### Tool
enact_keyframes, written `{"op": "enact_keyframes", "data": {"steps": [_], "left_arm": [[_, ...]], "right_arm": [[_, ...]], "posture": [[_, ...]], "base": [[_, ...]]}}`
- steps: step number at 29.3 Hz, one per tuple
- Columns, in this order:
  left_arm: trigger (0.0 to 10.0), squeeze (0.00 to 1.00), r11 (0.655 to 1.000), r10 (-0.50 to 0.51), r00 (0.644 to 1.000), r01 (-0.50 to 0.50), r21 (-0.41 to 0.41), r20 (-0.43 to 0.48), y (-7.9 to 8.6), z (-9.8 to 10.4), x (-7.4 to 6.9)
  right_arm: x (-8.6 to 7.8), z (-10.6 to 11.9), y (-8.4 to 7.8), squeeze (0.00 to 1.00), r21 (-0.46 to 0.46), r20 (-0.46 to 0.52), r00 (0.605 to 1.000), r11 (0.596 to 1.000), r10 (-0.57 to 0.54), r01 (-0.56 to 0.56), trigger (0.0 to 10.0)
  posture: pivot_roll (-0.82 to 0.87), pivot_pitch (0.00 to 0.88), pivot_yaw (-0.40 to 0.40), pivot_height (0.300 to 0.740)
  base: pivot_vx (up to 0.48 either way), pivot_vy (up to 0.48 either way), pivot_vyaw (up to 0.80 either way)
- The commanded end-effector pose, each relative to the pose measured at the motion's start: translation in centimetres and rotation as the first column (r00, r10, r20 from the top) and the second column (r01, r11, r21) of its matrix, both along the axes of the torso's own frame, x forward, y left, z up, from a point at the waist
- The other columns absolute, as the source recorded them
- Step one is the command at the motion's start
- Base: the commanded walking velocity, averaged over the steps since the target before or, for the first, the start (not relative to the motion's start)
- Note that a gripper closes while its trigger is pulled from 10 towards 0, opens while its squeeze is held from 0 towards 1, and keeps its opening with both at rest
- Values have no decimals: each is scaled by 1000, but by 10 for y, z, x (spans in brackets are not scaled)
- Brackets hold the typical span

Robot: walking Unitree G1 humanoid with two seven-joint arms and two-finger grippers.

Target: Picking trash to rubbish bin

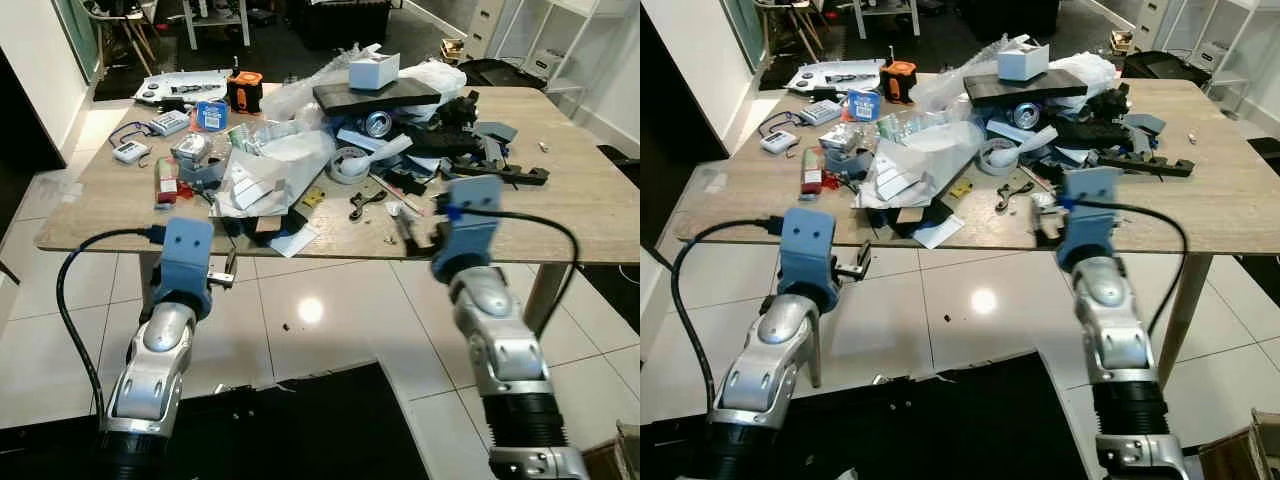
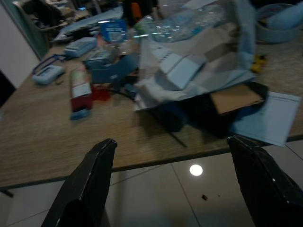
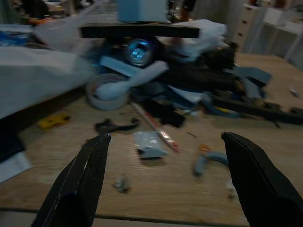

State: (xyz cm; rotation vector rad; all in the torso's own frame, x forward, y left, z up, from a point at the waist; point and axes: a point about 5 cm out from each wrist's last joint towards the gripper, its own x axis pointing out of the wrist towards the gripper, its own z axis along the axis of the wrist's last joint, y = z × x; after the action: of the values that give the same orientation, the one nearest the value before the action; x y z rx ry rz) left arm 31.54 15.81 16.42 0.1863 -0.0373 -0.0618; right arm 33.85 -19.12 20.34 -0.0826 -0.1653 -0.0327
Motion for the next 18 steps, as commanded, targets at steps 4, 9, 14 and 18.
{"op": "enact_keyframes", "data": {"steps": [4,9,14,18], "left_arm": [[10000,0,999,-23,1000,23,-31,4,-2,7,-1],[10000,0,998,-22,1000,21,-65,-11,-3,4,0],[10000,0,997,-24,1000,23,-76,-7,-6,6,3],[10000,0,995,-12,1000,11,-96,-5,-5,9,3]], "right_arm": [[-1,-2,-40,0,33,-49,990,990,-132,134,10000],[-1,-6,-35,0,-33,-106,993,998,-61,58,10000],[0,-13,-19,0,-1,-121,992,999,-32,33,10000],[0,-17,-8,0,18,-134,991,1000,-7,10,10000]], "posture": [[32,95,4,740],[18,99,7,740],[3,102,9,740],[3,102,9,740]], "base": [[0,0,0],[171,0,0],[373,0,0],[384,0,0]]}}
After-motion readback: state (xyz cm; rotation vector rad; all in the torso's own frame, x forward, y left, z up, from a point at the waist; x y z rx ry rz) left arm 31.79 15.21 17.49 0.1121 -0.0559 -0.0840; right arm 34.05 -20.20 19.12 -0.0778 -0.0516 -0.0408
